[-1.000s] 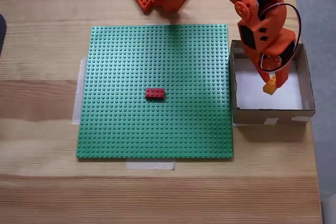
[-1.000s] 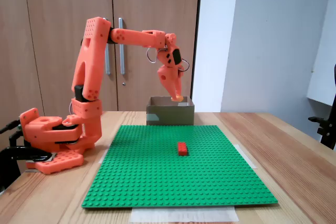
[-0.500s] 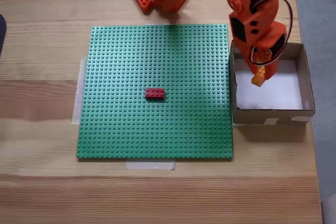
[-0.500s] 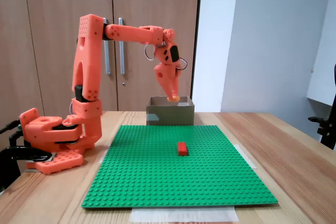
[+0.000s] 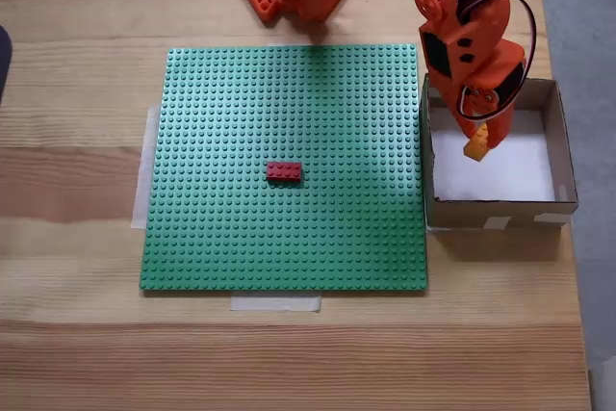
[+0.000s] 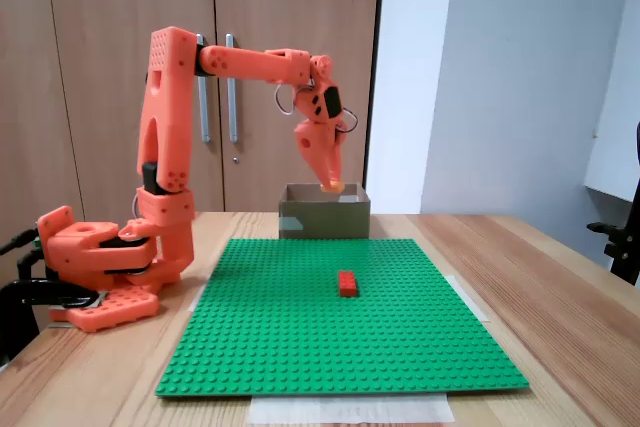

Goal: Pick the yellow lego block and put it in the box.

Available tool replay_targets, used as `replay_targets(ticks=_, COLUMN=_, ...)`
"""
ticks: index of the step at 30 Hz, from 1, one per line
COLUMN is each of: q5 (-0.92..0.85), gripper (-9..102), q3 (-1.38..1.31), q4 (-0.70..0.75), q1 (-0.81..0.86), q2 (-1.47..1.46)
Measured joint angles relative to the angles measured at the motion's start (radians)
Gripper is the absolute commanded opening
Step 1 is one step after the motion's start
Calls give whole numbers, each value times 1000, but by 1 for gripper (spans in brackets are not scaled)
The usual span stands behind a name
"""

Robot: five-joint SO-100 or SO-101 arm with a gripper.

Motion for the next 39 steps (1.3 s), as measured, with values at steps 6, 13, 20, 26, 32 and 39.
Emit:
replay_targets(ticks=6, q5=26, gripper=-1, q3=0, q4=-9, q1=5, q2=0)
replay_targets(ticks=13, q5=17, gripper=-1, q3=0, q4=-3, q1=3, q2=0)
replay_targets(ticks=20, q5=-35, gripper=6, q3=0, q4=-3, q1=3, q2=0)
replay_targets(ticks=26, q5=-49, gripper=17, q3=0, q4=3, q1=3, q2=0)
replay_targets(ticks=32, q5=-41, gripper=15, q3=11, q4=-5, q1=5, q2=37)
replay_targets(ticks=39, q5=-17, gripper=11, q3=216, q4=-238, q1=55, q2=232)
